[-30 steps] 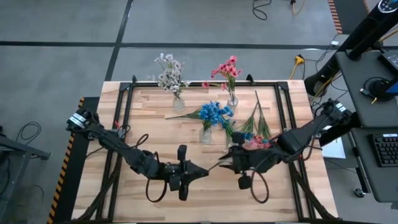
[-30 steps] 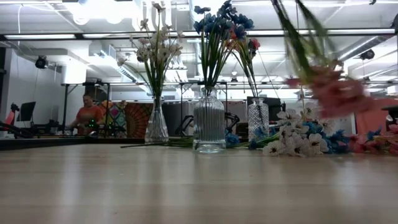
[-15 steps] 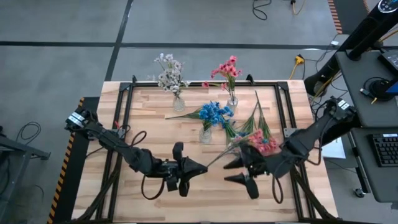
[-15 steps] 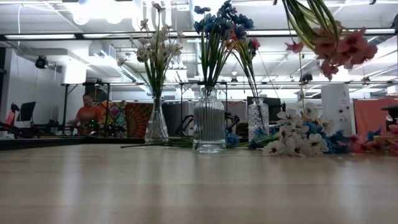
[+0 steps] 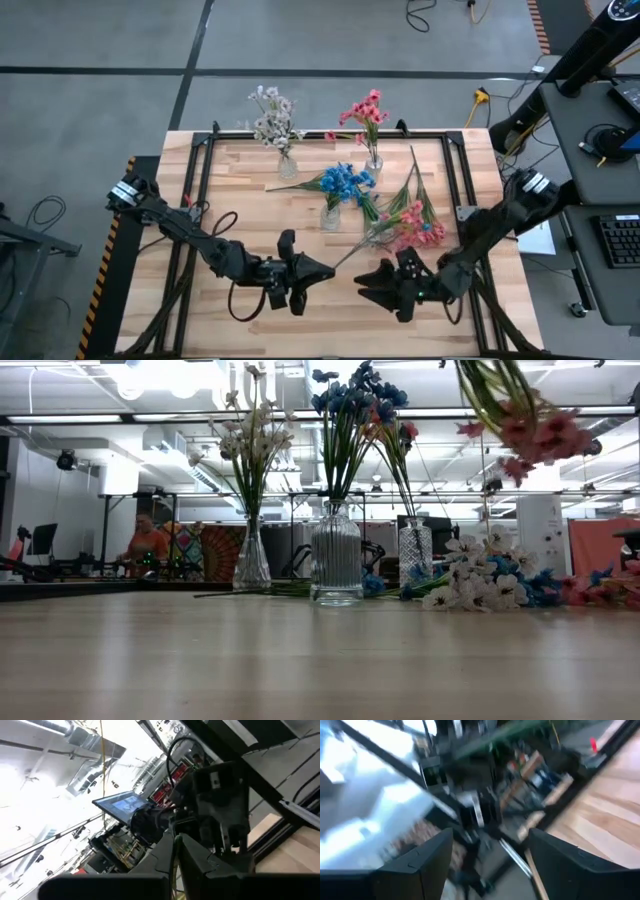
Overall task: Sort flowers into vase by color
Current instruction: Put the right pink flowers into the right transparent vase
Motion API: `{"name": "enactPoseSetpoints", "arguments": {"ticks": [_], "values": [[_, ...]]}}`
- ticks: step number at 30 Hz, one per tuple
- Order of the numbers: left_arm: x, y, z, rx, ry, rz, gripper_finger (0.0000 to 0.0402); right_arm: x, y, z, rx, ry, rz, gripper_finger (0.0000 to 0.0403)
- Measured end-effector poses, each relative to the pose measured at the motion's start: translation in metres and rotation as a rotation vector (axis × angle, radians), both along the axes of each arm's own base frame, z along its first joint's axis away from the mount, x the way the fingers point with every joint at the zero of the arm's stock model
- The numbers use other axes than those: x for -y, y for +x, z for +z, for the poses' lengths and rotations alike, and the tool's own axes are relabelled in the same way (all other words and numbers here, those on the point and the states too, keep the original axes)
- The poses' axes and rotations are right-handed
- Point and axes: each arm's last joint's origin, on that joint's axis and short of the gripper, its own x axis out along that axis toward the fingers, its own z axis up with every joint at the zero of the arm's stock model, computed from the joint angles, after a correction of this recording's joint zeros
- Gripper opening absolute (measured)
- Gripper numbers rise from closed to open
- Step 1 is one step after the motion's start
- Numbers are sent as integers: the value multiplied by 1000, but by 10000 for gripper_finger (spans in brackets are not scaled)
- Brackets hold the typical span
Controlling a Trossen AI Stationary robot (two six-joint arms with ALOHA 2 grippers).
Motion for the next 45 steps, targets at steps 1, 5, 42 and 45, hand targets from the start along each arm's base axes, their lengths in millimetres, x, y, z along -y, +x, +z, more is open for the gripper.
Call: {"name": "enactPoseSetpoints", "arguments": {"ticks": [1,5,42,45], "values": [[3,0,-2,-5,3,-8,0,-2,1,-4,28,14,-29,257],[16,-4,-8,-21,13,-40,0,-10,10,-14,110,72,-113,267],[59,-22,-34,-148,-298,-103,74,-50,60,34,-24,-403,-424,11],[59,-22,-38,-191,-404,-111,94,-42,50,49,-173,-502,-450,12]]}}
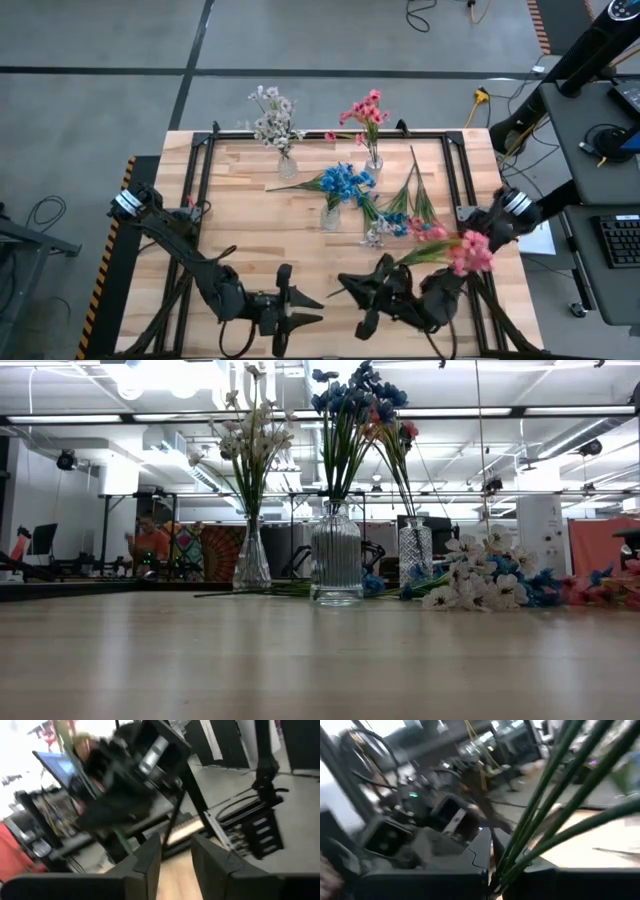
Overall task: Sort flowers into vase by color
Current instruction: Put the right pink flowers into the right transparent vase
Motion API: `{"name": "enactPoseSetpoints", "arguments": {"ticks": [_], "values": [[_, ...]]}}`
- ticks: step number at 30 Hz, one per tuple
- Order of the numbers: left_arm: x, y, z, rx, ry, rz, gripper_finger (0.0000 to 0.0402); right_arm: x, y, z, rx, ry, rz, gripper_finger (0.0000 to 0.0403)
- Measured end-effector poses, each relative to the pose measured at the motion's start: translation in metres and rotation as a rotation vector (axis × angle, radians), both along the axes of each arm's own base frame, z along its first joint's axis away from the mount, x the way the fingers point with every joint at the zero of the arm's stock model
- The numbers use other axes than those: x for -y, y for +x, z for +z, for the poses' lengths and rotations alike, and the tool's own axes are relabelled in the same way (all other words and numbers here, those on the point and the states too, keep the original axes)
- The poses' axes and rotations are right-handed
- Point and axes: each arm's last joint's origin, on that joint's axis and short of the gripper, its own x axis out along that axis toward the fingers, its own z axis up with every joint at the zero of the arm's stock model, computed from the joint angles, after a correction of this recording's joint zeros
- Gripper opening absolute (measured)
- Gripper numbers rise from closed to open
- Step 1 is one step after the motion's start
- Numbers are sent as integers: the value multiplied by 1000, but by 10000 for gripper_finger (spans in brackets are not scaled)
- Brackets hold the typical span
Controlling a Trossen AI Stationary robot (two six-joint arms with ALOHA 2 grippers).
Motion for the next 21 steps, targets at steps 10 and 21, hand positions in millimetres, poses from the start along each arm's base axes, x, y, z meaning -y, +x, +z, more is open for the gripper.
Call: {"name": "enactPoseSetpoints", "arguments": {"ticks": [10,21], "values": [[-7,-9,15,-49,-170,-75,113,92,-55,37,-575,-21,-208,12],[-50,-15,52,-122,-247,-424,91,173,-70,37,-930,-162,-421,12]]}}
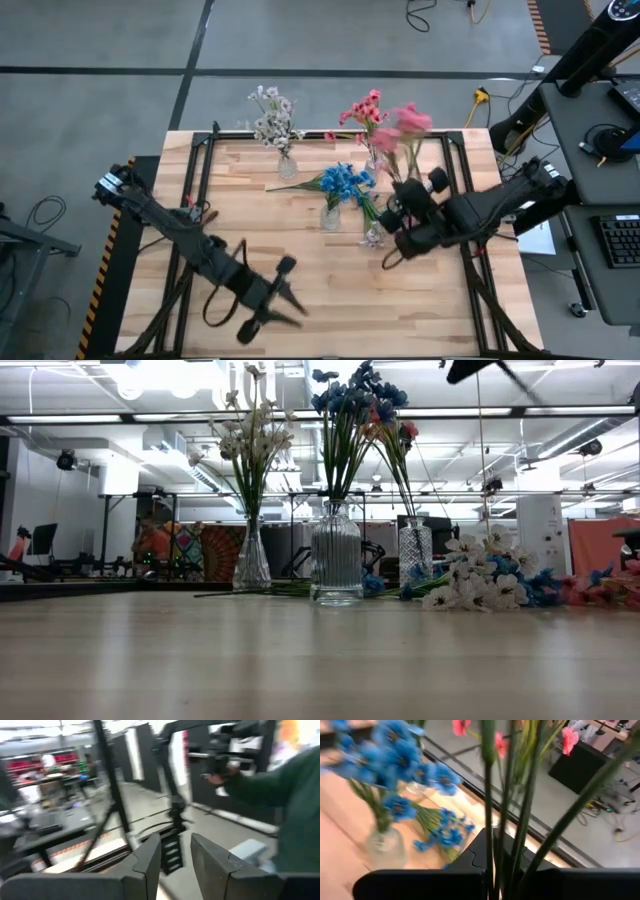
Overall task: Sort flowers into vase by color
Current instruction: Put the right pink flowers into the right transparent vase
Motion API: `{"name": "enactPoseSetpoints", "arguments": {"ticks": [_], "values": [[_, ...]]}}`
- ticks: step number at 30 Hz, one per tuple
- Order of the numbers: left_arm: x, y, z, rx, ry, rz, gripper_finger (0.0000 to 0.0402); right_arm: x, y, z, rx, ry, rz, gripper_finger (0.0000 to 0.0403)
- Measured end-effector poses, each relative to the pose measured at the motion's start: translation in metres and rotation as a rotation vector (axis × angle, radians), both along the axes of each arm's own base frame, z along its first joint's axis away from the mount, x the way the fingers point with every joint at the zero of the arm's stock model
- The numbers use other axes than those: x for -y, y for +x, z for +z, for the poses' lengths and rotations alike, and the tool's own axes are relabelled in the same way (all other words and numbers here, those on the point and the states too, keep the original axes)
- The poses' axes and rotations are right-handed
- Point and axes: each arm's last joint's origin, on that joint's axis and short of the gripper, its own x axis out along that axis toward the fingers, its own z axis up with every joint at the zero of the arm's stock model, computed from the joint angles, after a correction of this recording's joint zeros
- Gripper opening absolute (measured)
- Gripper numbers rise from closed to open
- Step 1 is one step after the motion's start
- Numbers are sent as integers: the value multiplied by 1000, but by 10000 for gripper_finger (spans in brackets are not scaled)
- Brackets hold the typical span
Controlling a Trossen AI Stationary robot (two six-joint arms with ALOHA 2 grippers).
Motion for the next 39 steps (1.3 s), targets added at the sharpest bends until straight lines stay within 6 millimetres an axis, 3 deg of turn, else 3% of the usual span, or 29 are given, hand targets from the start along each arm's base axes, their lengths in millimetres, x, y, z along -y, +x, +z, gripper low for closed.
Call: {"name": "enactPoseSetpoints", "arguments": {"ticks": [7,15,22,28,33,39], "values": [[-42,1,11,-44,47,247,91,35,-3,10,-62,41,79,12],[-62,5,17,-12,88,325,91,59,-29,33,84,82,206,12],[-72,13,15,0,128,369,91,63,-57,50,202,54,267,12],[-84,35,6,56,114,418,91,56,-54,55,400,69,582,12],[-97,58,-5,116,79,428,91,52,-56,46,564,56,783,12],[-108,70,-14,113,75,467,91,49,-58,30,696,45,897,12]]}}
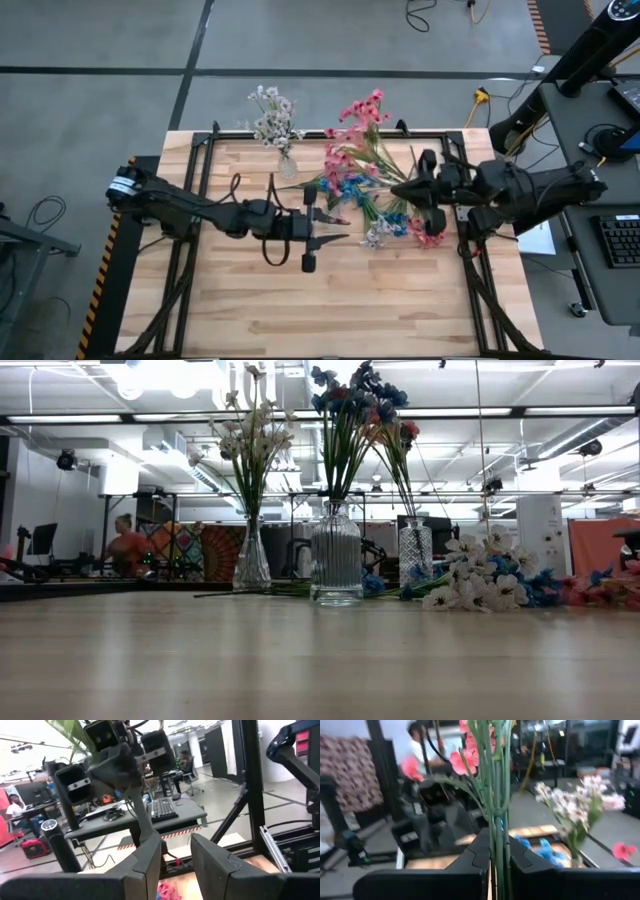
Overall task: Sort flowers into vase by color
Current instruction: Put the right pink flowers into the right transparent vase
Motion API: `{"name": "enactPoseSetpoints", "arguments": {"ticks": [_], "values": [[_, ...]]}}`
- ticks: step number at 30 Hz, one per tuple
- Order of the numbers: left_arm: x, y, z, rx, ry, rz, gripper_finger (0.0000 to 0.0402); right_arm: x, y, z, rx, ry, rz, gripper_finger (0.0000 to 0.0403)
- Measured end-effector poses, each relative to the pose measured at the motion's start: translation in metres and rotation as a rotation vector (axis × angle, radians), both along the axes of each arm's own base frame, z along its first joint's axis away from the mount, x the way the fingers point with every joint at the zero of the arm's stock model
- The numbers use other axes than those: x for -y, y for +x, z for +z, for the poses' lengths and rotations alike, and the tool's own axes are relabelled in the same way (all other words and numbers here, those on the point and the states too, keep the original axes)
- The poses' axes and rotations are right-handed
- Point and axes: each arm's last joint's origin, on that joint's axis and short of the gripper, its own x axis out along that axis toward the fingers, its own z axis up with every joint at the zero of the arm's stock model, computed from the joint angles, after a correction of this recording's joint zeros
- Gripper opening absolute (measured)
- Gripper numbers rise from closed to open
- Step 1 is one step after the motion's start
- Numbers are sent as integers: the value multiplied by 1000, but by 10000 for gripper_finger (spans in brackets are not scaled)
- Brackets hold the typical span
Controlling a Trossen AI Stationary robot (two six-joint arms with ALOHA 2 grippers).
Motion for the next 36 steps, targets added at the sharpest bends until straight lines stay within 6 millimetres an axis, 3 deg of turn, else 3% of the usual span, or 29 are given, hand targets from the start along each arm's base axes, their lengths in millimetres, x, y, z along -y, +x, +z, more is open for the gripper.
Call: {"name": "enactPoseSetpoints", "arguments": {"ticks": [8,13,23,36], "values": [[3,-15,14,-8,-2,10,97,-4,2,-17,131,-22,126,12],[3,-20,19,-3,-11,50,127,-5,3,-26,206,-35,144,12],[8,7,-5,76,-34,60,201,-11,20,-47,393,-31,242,12],[11,42,-29,137,-44,42,205,-19,55,-62,498,-42,287,12]]}}
